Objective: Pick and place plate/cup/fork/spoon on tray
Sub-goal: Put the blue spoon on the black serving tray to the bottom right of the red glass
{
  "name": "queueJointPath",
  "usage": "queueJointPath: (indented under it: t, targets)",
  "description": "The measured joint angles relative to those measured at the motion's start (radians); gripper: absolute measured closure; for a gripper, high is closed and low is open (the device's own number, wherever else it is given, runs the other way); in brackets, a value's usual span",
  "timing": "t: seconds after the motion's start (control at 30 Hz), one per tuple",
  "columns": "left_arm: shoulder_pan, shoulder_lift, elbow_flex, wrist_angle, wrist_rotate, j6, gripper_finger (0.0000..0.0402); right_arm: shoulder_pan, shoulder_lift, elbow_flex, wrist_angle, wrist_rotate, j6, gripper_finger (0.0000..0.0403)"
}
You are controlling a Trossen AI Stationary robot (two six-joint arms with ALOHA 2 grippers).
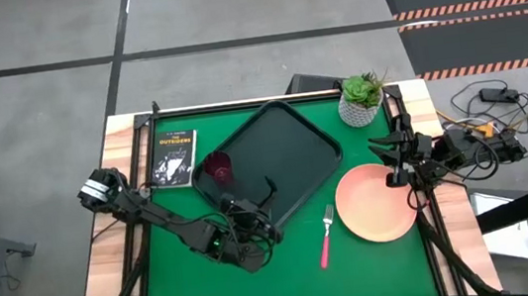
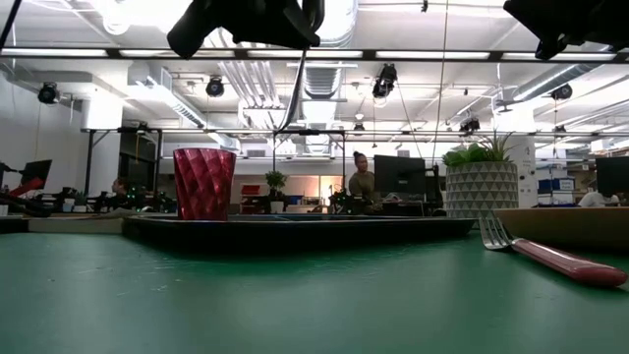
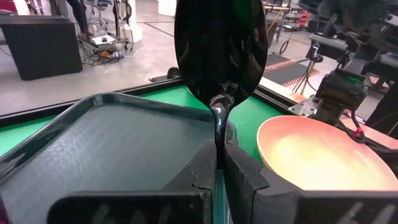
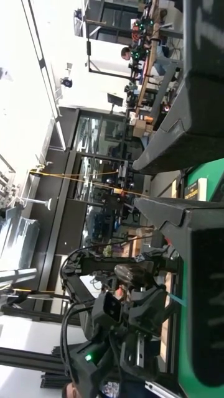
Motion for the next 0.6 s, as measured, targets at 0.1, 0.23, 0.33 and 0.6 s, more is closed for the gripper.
queueJointPath:
  t: [0.1,0.23,0.33,0.6]
  targets:
    - [0.004,0.002,-0.001,0.005,0.0,0.0,0.0401,0.0,0.0,0.0,0.0,0.0,0.0,0.0339]
    - [0.014,0.032,-0.002,0.047,0.0,0.006,0.0401,0.0,0.0,0.0,0.002,0.0,0.0,0.0339]
    - [0.026,0.062,-0.002,0.085,0.001,0.007,0.0401,0.0,0.0,0.0,0.005,0.0,0.0,0.0339]
    - [0.059,0.111,0.002,0.16,0.016,0.033,0.0401,0.0,0.0,0.0,0.007,-0.004,0.0,0.0339]
